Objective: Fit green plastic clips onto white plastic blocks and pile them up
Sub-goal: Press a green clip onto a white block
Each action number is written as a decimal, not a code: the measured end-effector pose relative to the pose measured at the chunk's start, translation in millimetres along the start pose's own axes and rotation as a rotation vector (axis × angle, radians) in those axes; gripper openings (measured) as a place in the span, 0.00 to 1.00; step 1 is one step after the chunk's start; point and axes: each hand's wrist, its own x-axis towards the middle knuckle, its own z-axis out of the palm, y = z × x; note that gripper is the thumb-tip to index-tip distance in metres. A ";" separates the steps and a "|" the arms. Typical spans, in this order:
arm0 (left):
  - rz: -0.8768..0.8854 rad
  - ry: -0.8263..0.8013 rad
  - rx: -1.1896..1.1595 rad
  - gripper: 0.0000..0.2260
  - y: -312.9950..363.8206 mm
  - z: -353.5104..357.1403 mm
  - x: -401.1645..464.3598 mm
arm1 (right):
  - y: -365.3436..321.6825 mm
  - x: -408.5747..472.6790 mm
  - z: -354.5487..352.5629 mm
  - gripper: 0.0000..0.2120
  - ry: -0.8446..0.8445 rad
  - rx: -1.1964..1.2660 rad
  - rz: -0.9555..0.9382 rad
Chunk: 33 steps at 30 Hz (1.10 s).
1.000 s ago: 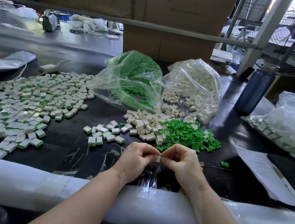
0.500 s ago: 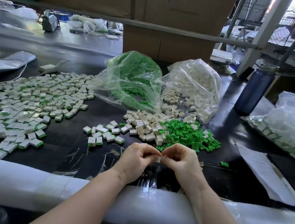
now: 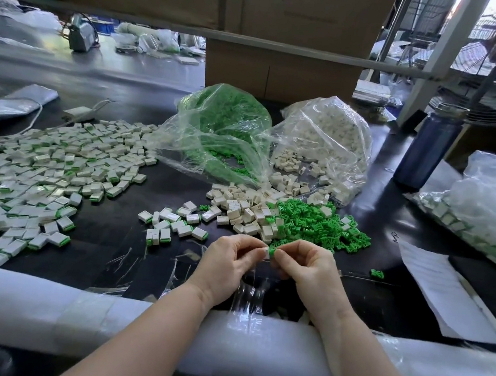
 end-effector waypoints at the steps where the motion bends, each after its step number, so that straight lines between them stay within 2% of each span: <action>1: -0.010 0.005 -0.021 0.03 -0.3 -0.2 0.4 | 0.3 -0.1 0.8 0.05 0.000 -0.015 0.001; 8: -0.031 -0.034 0.013 0.09 -2.2 -1.2 0.5 | 2.2 0.9 5.1 0.09 -0.008 -0.180 -0.012; 13: -0.025 -0.060 0.080 0.08 -5.2 -1.9 -0.8 | 2.3 0.6 4.0 0.09 -0.033 -0.283 -0.026; 18: -0.013 -0.033 0.064 0.05 -4.9 1.4 0.1 | 1.7 0.8 4.1 0.08 -0.011 -0.261 -0.047; 21: 0.002 -0.018 0.080 0.03 -4.3 5.4 0.4 | 1.5 0.7 3.8 0.09 0.039 -0.157 -0.046; 23: 0.011 -0.027 0.055 0.05 -4.1 5.8 0.2 | 1.5 0.8 2.8 0.09 0.051 -0.112 -0.033; 27: 0.051 -0.015 0.156 0.12 -5.2 4.6 -0.9 | 2.1 2.2 3.5 0.07 0.049 -0.128 -0.022; 33: 0.018 0.010 0.085 0.04 -4.0 3.7 -0.8 | 1.5 1.0 0.6 0.08 0.047 -0.021 -0.020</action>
